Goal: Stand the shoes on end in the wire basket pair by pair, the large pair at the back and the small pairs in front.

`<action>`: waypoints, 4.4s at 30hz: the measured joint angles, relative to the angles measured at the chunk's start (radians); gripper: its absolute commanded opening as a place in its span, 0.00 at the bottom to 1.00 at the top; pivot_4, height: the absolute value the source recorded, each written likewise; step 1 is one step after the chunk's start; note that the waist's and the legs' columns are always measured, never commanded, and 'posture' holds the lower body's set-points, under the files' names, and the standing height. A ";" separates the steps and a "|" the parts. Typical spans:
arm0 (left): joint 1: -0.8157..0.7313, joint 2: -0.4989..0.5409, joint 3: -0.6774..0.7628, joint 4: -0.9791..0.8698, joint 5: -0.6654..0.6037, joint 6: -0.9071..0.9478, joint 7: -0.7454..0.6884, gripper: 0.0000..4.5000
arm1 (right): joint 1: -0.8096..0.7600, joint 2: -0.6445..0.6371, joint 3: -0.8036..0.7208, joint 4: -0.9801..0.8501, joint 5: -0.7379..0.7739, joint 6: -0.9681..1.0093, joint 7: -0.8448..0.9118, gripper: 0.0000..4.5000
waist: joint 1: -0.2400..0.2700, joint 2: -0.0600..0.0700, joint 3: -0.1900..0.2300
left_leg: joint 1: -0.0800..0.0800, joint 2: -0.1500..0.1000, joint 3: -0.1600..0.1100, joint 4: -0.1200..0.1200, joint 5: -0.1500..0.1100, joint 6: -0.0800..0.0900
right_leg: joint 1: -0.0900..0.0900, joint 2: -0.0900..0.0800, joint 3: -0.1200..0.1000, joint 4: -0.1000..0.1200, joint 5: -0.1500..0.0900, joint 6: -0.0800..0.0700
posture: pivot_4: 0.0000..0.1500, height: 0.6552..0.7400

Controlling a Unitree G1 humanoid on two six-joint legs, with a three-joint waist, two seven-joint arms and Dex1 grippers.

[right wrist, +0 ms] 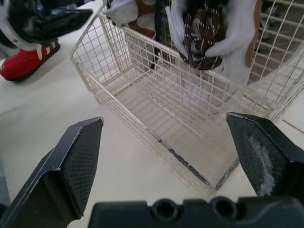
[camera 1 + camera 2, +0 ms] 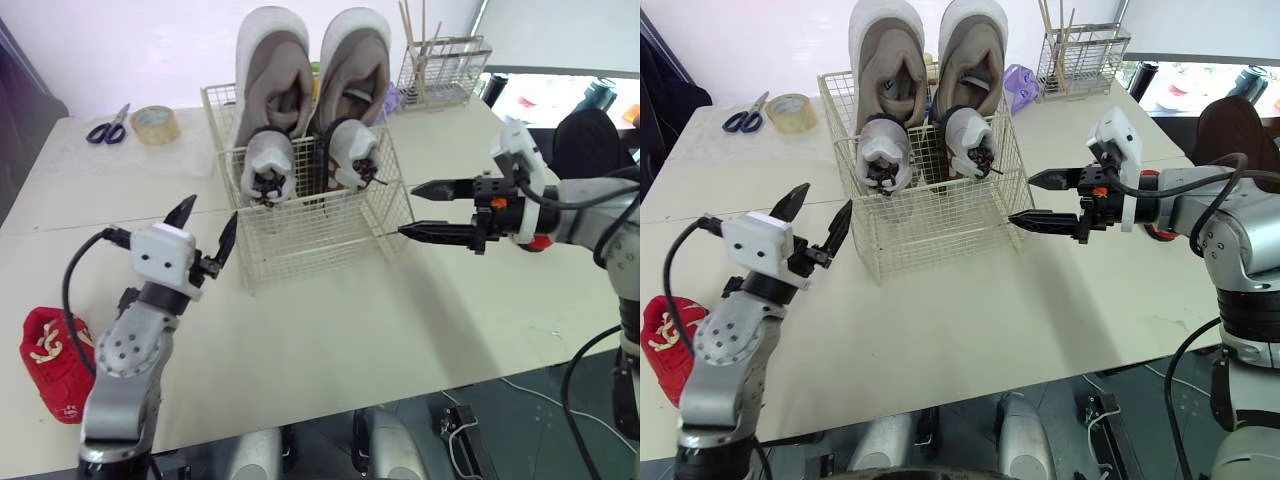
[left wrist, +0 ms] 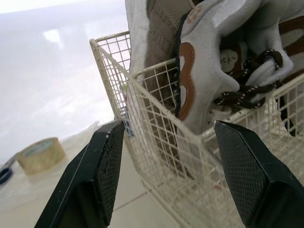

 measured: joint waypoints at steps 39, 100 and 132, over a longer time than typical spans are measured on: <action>-0.231 0.248 -0.271 -0.170 -1.162 0.422 0.181 0.99 | 0.561 0.144 -0.532 0.340 -0.285 -0.469 -0.528 1.00 | 0.000 0.016 -0.003 | 0.016 -0.003 0.001 -0.003 -0.001 0.001 | 0.021 0.007 0.008 -0.014 0.000 0.000 | 1.00 1.00; 0.049 0.692 0.467 0.097 -1.561 0.566 -0.116 1.00 | -0.803 0.123 0.064 0.653 -0.288 -0.791 0.517 0.26 | -0.046 0.030 0.007 | 0.012 0.002 0.002 -0.014 -0.003 -0.004 | 0.009 0.008 0.009 -0.011 -0.002 0.003 | 1.00 1.00; -0.362 0.889 0.056 0.262 -1.716 0.753 -0.363 0.80 | -0.824 0.053 0.772 0.339 0.127 -1.149 0.552 0.25 | -0.026 0.025 0.009 | 0.005 -0.001 0.004 -0.011 0.000 -0.008 | -0.004 0.008 0.008 0.000 -0.003 0.003 | 1.00 1.00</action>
